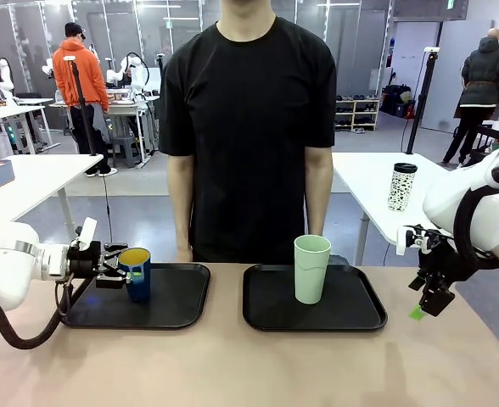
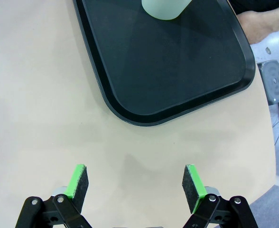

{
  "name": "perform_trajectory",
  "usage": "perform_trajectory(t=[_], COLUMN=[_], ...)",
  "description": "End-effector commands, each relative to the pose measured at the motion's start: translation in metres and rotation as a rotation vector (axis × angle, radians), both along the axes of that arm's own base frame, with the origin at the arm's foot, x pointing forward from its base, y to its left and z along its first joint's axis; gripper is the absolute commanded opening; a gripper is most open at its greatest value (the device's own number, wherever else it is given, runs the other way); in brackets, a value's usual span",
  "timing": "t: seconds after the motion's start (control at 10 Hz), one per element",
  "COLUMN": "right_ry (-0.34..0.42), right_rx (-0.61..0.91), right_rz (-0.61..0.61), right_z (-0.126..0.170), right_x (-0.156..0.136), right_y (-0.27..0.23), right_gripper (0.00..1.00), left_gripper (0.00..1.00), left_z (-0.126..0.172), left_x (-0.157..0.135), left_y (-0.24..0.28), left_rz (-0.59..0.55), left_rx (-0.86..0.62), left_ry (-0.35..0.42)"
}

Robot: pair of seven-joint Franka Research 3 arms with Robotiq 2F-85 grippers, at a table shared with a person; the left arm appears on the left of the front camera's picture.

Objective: Sort and store the cups by type.
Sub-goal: Pick up the Handle plastic cup and place it into the empty Flat Tray.

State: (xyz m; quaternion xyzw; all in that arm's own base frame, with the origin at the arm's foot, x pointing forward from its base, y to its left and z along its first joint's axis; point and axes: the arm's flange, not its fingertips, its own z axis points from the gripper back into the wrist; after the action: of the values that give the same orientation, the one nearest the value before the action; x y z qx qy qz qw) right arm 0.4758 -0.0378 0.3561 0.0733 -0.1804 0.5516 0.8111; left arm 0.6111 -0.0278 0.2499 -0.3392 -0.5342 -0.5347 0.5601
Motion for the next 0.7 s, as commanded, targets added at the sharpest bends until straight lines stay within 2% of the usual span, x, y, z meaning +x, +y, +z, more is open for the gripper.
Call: perform_trajectory(t=[0.0,0.3,0.6], right_ry=[0.000,0.000,0.000], right_rx=[-0.004,-0.004,-0.004], right_rz=[0.000,0.000,0.000], right_z=[0.000,0.000,0.000], right_x=[0.000,0.000,0.000], right_y=[-0.001,-0.001,-0.001], right_gripper=[1.00,1.00,1.00], left_gripper=[1.00,1.00,1.00], left_z=[-0.005,-0.008,-0.011], left_x=[-0.003,-0.012,-0.022], left_y=[0.002,0.007,0.020], left_rz=[-0.004,0.010,0.069], left_rx=[-0.008,0.007,0.004], left_ry=[-0.004,0.006,0.015])
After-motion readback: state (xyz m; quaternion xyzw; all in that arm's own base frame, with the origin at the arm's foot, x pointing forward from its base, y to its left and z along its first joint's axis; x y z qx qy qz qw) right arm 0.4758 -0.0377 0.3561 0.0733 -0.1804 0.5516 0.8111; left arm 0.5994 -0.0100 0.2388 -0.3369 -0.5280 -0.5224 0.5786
